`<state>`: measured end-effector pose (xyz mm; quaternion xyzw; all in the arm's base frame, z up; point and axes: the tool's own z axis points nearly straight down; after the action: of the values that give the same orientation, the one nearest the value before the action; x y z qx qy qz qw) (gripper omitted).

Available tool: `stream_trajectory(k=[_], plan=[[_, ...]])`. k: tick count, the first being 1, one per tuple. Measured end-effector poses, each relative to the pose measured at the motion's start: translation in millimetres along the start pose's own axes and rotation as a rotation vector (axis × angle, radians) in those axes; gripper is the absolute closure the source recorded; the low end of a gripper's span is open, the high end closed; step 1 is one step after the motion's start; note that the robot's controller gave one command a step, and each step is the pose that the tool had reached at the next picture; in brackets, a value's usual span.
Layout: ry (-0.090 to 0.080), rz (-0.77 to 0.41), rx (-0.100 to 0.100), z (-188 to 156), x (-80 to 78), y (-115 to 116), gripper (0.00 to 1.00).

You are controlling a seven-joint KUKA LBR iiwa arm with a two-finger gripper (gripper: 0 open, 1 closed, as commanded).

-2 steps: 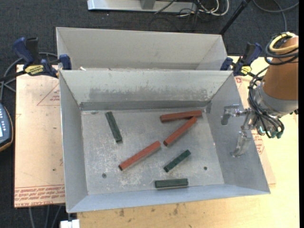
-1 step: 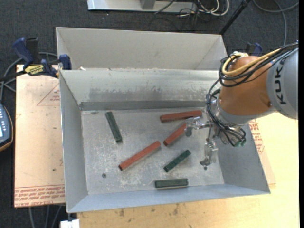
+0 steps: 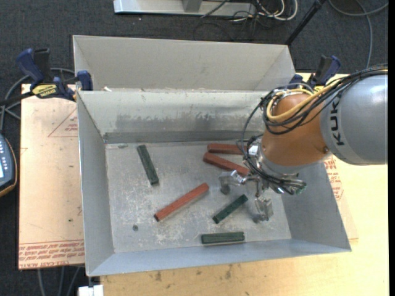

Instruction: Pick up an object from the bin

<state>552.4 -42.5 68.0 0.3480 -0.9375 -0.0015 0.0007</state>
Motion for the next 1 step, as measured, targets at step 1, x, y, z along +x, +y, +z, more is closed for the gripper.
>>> stream_trajectory(k=[1], plan=[[-0.002, -0.001, 0.003, -2.1, -0.6, -1.2, 1.0]])
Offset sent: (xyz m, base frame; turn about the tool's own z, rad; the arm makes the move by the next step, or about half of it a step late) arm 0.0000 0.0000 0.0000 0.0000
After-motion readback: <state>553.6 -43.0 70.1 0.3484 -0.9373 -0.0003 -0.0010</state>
